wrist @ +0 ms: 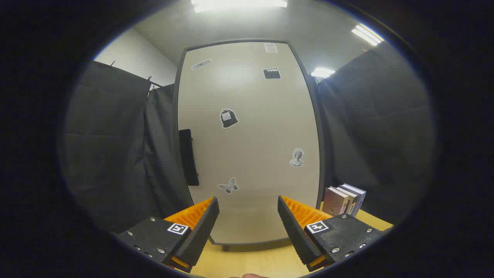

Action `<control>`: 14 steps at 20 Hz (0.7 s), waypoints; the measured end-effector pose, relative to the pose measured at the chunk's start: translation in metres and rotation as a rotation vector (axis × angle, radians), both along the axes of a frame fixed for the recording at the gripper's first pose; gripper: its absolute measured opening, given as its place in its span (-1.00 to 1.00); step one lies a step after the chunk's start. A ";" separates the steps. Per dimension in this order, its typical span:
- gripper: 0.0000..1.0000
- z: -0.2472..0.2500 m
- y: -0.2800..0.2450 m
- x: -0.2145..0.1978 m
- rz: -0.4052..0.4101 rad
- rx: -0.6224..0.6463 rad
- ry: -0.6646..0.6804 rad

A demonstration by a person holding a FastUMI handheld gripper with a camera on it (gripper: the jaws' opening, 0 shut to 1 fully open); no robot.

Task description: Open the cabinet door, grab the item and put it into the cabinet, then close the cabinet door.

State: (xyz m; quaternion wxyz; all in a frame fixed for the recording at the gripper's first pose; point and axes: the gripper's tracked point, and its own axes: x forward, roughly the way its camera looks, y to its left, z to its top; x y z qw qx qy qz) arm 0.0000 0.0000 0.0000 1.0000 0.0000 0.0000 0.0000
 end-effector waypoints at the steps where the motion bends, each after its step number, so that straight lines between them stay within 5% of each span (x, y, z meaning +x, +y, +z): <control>1: 0.89 0.001 -0.001 0.000 -0.002 0.000 -0.001; 14: 0.89 0.006 0.001 -0.006 0.037 -0.022 0.008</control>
